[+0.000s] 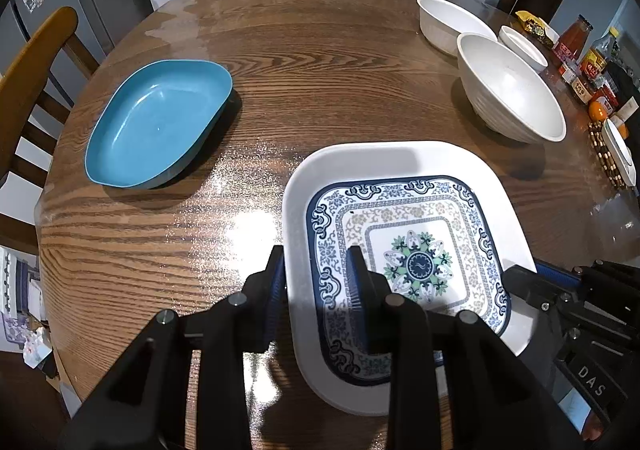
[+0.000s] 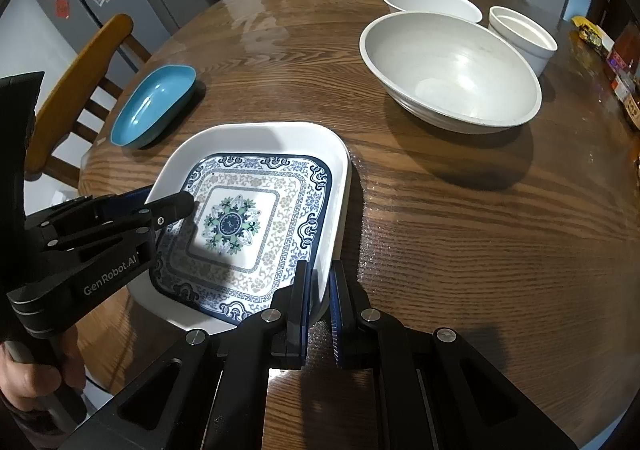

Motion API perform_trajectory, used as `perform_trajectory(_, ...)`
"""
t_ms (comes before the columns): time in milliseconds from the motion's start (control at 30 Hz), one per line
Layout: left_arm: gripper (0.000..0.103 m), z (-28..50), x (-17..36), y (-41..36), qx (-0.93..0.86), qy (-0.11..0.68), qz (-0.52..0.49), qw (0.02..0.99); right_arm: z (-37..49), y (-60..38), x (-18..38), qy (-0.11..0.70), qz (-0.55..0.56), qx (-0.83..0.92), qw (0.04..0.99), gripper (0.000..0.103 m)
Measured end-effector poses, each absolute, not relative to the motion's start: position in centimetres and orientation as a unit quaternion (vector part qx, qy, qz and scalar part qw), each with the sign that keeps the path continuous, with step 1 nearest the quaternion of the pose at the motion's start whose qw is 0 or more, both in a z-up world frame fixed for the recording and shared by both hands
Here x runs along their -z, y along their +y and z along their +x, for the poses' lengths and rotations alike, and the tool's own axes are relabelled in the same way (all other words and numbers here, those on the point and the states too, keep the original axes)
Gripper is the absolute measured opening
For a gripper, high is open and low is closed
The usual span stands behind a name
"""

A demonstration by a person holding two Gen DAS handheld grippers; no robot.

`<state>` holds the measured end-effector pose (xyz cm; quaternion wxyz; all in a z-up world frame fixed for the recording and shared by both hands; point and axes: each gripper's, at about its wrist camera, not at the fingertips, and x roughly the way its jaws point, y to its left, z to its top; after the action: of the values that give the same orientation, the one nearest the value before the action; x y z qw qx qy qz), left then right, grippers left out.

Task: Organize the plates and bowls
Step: 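Settle the plate on the stack and open both grippers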

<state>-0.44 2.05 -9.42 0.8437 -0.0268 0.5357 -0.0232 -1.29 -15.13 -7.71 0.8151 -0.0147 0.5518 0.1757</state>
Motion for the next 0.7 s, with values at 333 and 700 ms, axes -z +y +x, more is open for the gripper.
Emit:
perform_trajectory(333, 0.028, -0.59, 9.47, 1.87, 0.022, 0.534, -0.021, 0.845, -1.18, -15.26, 7.79, 0.553, -0.019, -0.171, 0.815, 0.011)
perform_trajectory(700, 0.031, -0.62, 9.24, 1.84, 0.023, 0.531, -0.022, 0.846, -1.23, -15.48, 7.60, 0.554, -0.011, -0.166, 0.816, 0.011)
